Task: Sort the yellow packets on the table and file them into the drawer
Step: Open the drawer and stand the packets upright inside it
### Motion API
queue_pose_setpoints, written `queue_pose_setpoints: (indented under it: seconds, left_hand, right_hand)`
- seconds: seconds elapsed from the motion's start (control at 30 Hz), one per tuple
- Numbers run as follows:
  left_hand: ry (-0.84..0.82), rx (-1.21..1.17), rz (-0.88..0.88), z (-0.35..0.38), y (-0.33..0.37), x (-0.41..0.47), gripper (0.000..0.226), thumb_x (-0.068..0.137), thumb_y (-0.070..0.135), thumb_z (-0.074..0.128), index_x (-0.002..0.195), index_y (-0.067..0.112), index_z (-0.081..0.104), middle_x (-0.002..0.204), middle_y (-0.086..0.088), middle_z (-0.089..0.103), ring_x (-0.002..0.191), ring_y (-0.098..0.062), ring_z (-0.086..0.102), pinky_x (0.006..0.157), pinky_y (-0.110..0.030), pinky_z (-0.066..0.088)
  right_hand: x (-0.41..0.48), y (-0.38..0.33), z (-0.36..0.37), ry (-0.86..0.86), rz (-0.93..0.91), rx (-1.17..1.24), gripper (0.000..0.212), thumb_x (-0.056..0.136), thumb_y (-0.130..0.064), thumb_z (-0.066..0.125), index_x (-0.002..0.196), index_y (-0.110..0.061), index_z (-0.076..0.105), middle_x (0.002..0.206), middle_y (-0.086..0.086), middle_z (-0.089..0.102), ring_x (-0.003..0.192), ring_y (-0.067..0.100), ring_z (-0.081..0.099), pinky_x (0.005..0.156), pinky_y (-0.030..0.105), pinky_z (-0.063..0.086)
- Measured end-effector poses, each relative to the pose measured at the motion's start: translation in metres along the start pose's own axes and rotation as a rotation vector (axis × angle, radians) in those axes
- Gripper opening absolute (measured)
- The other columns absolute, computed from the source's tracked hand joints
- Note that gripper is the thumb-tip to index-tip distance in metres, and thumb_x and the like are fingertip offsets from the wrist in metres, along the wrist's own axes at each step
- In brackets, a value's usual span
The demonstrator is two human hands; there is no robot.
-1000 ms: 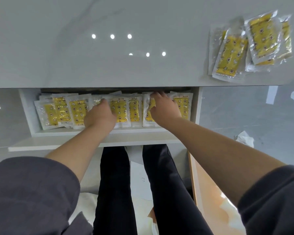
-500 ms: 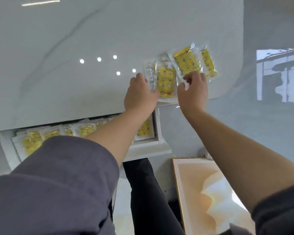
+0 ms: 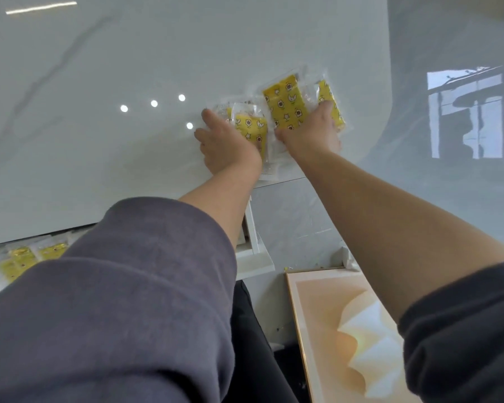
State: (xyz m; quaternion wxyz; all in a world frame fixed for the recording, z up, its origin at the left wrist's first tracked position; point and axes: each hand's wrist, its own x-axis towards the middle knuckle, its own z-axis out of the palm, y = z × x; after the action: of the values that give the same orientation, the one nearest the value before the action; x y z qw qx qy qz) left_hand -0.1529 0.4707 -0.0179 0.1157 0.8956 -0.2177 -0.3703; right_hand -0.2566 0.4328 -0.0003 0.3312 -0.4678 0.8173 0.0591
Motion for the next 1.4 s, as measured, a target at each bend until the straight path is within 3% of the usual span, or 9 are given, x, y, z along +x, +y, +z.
queue_pose_setpoints:
  seconds: [0.27, 0.37, 0.53, 0.63, 0.73, 0.9, 1.1, 1.3, 1.4]
  left_hand:
    - [-0.16, -0.404, -0.082, -0.037, -0.035, 0.003, 0.043, 0.08, 0.027, 0.078, 0.109, 0.018, 0.047, 0.1, 0.005, 0.057, 0.085, -0.013, 0.06, 0.063, -0.02, 0.045]
    - [-0.216, -0.315, -0.047, -0.067, -0.075, 0.008, 0.026, 0.085, 0.031, 0.071, 0.098, 0.015, 0.056, 0.087, 0.006, 0.058, 0.08, -0.011, 0.057, 0.059, -0.02, 0.039]
    - [-0.336, -0.188, -0.057, -0.127, -0.161, 0.017, 0.039, 0.084, 0.035, 0.072, 0.105, 0.007, 0.054, 0.109, -0.002, 0.06, 0.104, -0.021, 0.054, 0.089, -0.033, 0.043]
    - [-0.442, -0.166, -0.088, -0.16, -0.213, 0.019, 0.057, 0.074, 0.041, 0.079, 0.119, 0.013, 0.06, 0.122, -0.004, 0.065, 0.113, -0.025, 0.06, 0.1, -0.047, 0.046]
    - [-0.507, -0.162, -0.106, -0.187, -0.267, 0.018, 0.031, 0.081, 0.024, 0.076, 0.109, 0.018, 0.064, 0.106, 0.002, 0.07, 0.097, -0.017, 0.067, 0.093, -0.04, 0.051]
    - [-0.358, -0.128, -0.153, -0.222, -0.364, 0.029, 0.038, 0.086, 0.022, 0.072, 0.118, 0.015, 0.052, 0.114, 0.0, 0.063, 0.103, -0.022, 0.061, 0.088, -0.038, 0.049]
    - [-0.238, -0.205, -0.174, -0.26, -0.441, 0.07, 0.035, 0.088, 0.018, 0.069, 0.117, 0.021, 0.049, 0.117, 0.0, 0.061, 0.105, -0.022, 0.059, 0.089, -0.038, 0.048]
    - [-0.188, -0.115, -0.14, -0.267, -0.475, 0.127, 0.037, 0.088, 0.018, 0.068, 0.122, 0.017, 0.051, 0.114, -0.002, 0.061, 0.1, -0.023, 0.059, 0.077, -0.033, 0.044]
    - [-0.169, 0.047, -0.07, -0.263, -0.487, 0.143, 0.034, 0.09, 0.018, 0.065, 0.122, 0.012, 0.053, 0.116, -0.008, 0.061, 0.101, -0.027, 0.058, 0.077, -0.031, 0.041]
  right_hand:
    - [-0.015, 0.006, 0.012, -0.025, -0.124, 0.199, 0.033, 0.084, -0.031, 0.071, 0.108, -0.017, 0.055, 0.092, -0.008, 0.061, 0.081, 0.013, 0.059, 0.058, 0.023, 0.044]
    - [-0.042, 0.011, 0.025, -0.1, -0.192, 0.334, 0.029, 0.085, -0.031, 0.07, 0.109, -0.016, 0.065, 0.091, -0.008, 0.07, 0.079, 0.006, 0.065, 0.064, 0.023, 0.053]
    - [-0.112, 0.016, 0.055, -0.228, -0.235, 0.581, 0.008, 0.095, -0.029, 0.059, 0.09, -0.023, 0.062, 0.078, -0.011, 0.063, 0.067, -0.006, 0.057, 0.064, 0.012, 0.047]
    - [-0.152, 0.011, 0.082, -0.322, -0.259, 0.577, 0.013, 0.096, -0.029, 0.057, 0.097, -0.02, 0.066, 0.081, -0.012, 0.067, 0.071, -0.005, 0.061, 0.065, 0.013, 0.048]
    - [-0.183, 0.006, 0.116, -0.393, -0.325, 0.508, 0.015, 0.096, -0.027, 0.059, 0.104, -0.016, 0.065, 0.088, -0.01, 0.07, 0.08, 0.001, 0.066, 0.069, 0.018, 0.053]
    - [-0.23, -0.009, 0.183, -0.456, -0.382, 0.379, 0.026, 0.09, -0.034, 0.063, 0.111, -0.018, 0.063, 0.096, -0.005, 0.071, 0.088, 0.011, 0.068, 0.077, 0.035, 0.059]
    - [-0.274, -0.03, 0.271, -0.639, -0.206, 0.413, 0.032, 0.088, -0.021, 0.068, 0.118, -0.016, 0.058, 0.104, -0.004, 0.07, 0.09, 0.009, 0.069, 0.079, 0.031, 0.059]
    - [-0.292, -0.054, 0.342, -0.627, -0.103, 0.38, 0.088, 0.072, -0.042, 0.081, 0.144, -0.016, 0.04, 0.141, 0.006, 0.052, 0.127, 0.025, 0.052, 0.104, 0.047, 0.046]
    - [-0.292, -0.065, 0.367, -0.606, -0.103, 0.388, 0.09, 0.079, -0.035, 0.079, 0.151, -0.015, 0.03, 0.15, 0.007, 0.042, 0.135, 0.027, 0.043, 0.109, 0.045, 0.04]
